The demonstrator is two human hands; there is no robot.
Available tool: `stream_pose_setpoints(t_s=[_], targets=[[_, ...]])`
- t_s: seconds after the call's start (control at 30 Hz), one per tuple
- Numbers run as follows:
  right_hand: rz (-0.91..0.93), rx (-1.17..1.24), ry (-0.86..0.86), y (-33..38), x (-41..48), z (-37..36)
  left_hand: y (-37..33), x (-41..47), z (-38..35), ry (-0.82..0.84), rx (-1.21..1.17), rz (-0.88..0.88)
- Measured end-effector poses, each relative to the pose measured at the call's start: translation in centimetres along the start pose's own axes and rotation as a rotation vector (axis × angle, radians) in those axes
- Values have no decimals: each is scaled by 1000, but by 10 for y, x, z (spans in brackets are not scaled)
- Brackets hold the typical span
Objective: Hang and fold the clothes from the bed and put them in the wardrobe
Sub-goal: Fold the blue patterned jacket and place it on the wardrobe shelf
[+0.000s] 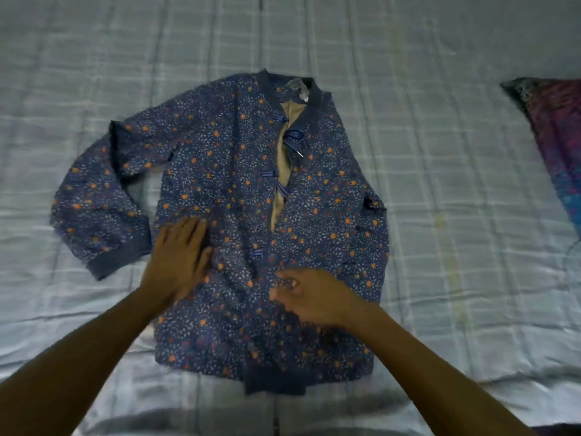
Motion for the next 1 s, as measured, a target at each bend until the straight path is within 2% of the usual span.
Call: stream_pose_setpoints(t_s=[0.07, 0.1, 0.13, 0.27, 0.33, 0.43, 0.53, 0.57, 0.63, 0.67, 0.73, 0.77, 0.8, 0.83, 0.87, 0.93, 1.0], targets=[[54, -86, -366, -4, 16, 2, 19, -18, 8, -134, -10, 163], [54, -138, -485, -8, 24, 0, 27, -27, 10, -204, -25, 296], [36, -212, -532, -11, 32, -5, 36, -35, 10, -266, -44, 459], [-109, -496, -345, -27, 68, -45, 73, -54, 10, -402, -203, 1147], [-136, -501, -336, -29, 78, -57, 84, -54, 10, -428, -358, 1301], [-179, -494, -357, -24, 81, -59, 112, -47, 0, -346, -513, 1335], [-191, -500, -354, -21, 80, -56, 135, -38, -1, -252, -640, 1203], [-194, -500, -347, -19, 81, -56, 135, -34, 5, -295, -667, 1207], [-199, -498, -347, -17, 81, -57, 126, -19, 25, -515, -656, 1231], [-199, -497, -351, -17, 81, -58, 109, -6, 42, -639, -626, 1186], [-203, -494, -364, -16, 81, -57, 61, 23, 74, -842, -640, 918], [-197, -491, -366, -16, 81, -57, 31, 37, 85, -843, -683, 744], [-186, -477, -370, -15, 79, -56, -4, 48, 92, -751, -758, 572], [-161, -449, -372, -18, 81, -58, -39, 56, 90, -558, -813, 393], [-122, -401, -376, -21, 81, -58, -74, 63, 87, -290, -799, 214], [-61, -178, -385, -32, 79, -55, -128, 62, 67, 359, -476, -124], [34, 92, -511, -49, 68, -50, -151, 51, 46, 826, -170, -276]])
Point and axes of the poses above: each hand's wrist, its own x-axis towards the middle knuckle, its own z-axis out of the back of the hand, y = z × x, the point moved 2 cm from there along x, towards the middle knuckle, and after that the axes turned 15 degrees about -z, right-handed, at the moved point
